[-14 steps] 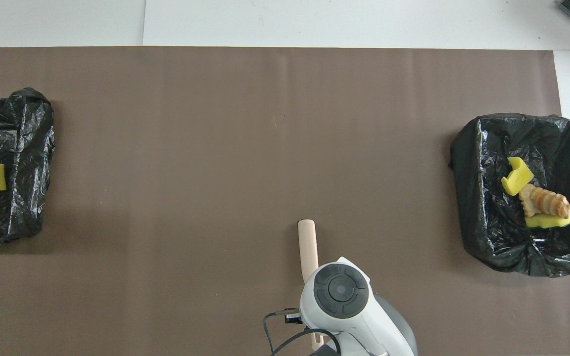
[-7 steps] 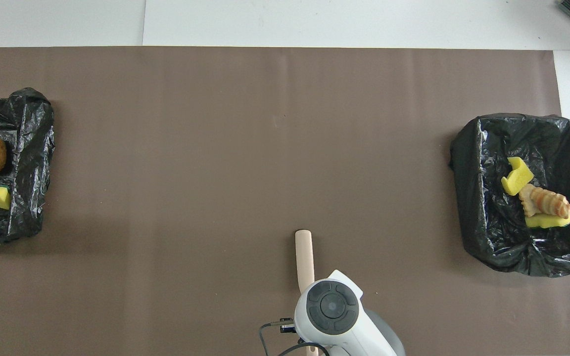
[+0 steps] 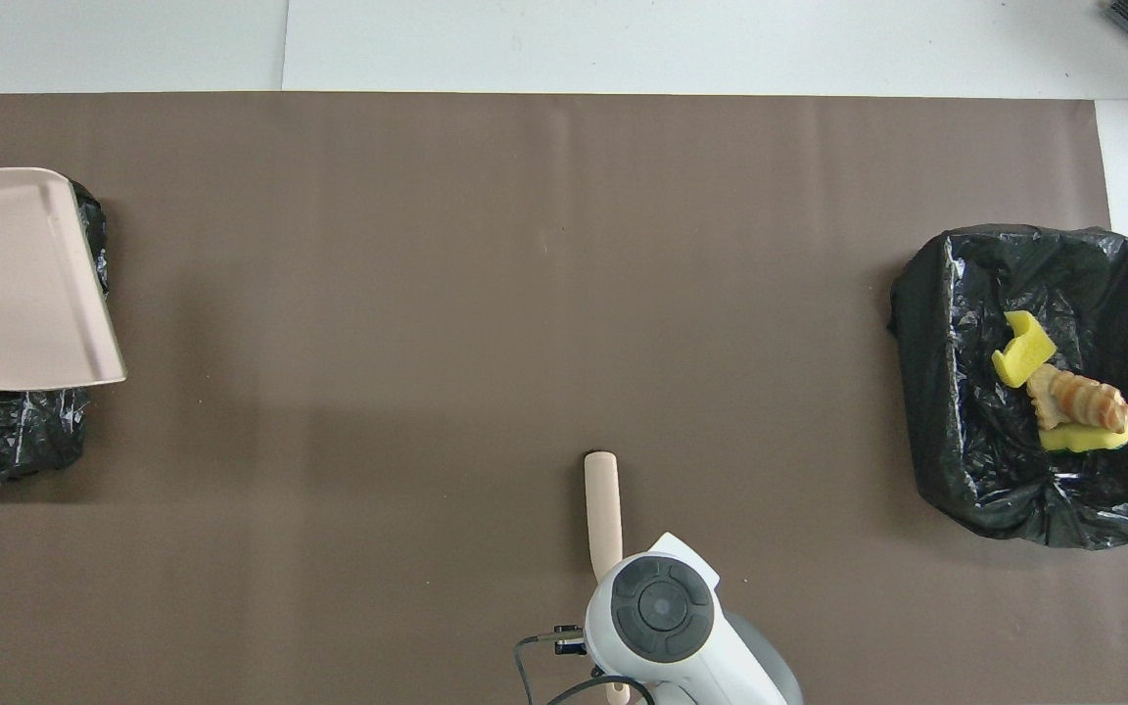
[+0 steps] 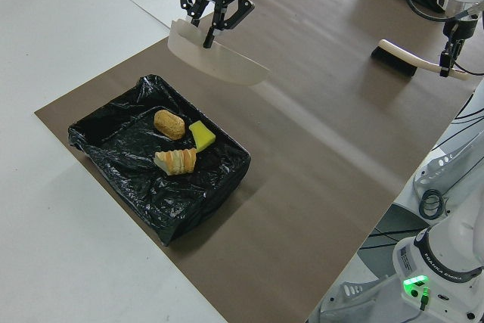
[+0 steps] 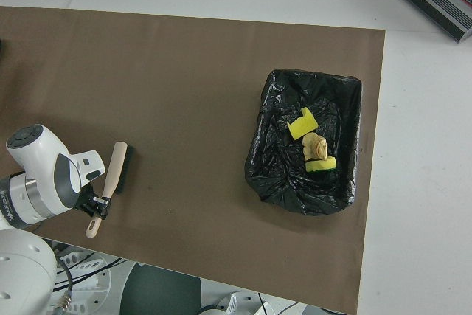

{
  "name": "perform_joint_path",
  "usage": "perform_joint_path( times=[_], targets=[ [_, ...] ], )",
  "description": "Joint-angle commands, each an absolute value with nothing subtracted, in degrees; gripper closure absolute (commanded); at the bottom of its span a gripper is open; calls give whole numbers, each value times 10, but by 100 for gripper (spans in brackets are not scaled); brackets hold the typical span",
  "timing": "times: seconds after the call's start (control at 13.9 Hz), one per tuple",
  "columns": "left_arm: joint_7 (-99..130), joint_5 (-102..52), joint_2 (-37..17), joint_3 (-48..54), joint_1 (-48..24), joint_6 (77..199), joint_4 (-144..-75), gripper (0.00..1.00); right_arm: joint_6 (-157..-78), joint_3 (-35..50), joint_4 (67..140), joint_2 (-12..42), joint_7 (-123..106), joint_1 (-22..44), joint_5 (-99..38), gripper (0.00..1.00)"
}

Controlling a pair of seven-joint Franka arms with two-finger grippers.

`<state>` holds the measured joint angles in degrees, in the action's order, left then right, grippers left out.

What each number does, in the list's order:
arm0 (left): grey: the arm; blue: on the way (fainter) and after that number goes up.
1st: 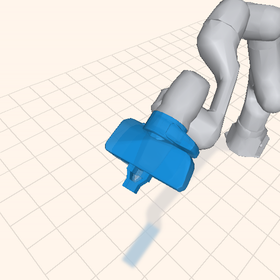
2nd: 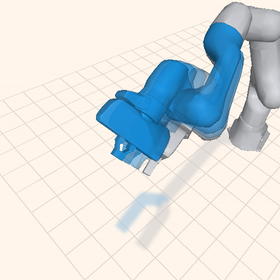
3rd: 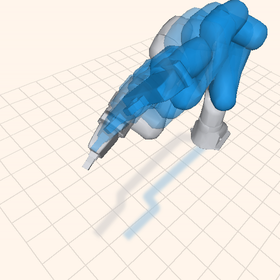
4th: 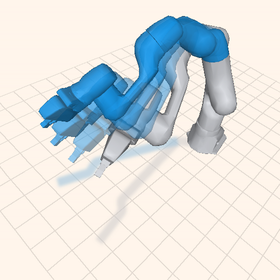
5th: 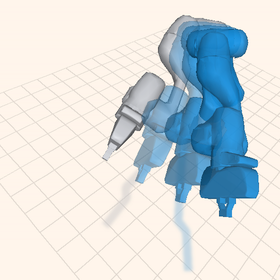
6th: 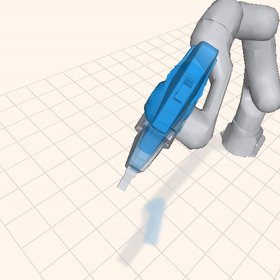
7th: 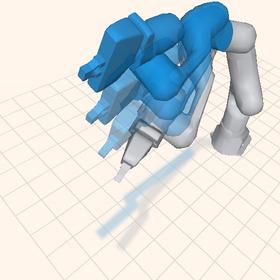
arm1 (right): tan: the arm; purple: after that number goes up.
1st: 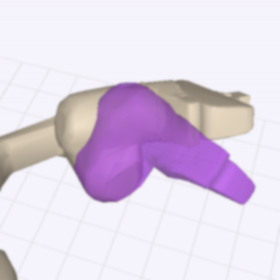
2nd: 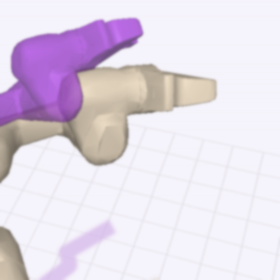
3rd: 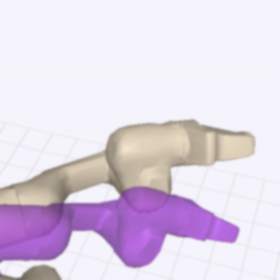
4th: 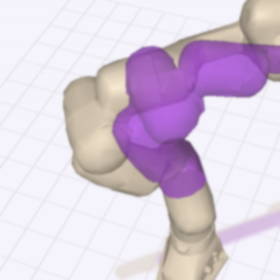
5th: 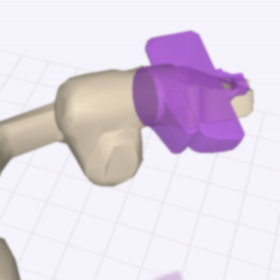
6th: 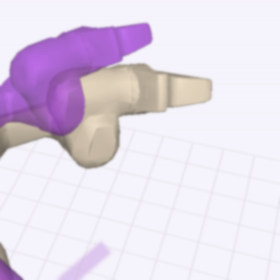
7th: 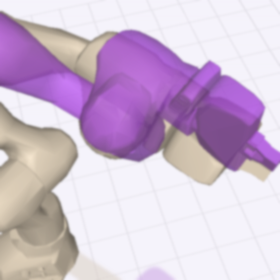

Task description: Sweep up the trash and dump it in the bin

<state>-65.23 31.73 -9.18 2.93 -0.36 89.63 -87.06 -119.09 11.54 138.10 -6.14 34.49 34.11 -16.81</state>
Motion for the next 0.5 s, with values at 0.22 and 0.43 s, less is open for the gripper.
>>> perform_joint_path(
  times=[0.22,0.43],
  targets=[
    [-260,158,-119,19,-163,885,-910,100,-1202,114,1378,-53,337,334,-178,27],
    [-80,79,-165,18,-222,942,-905,100,-1201,113,1353,-42,317,320,-178,0]
  ],
)
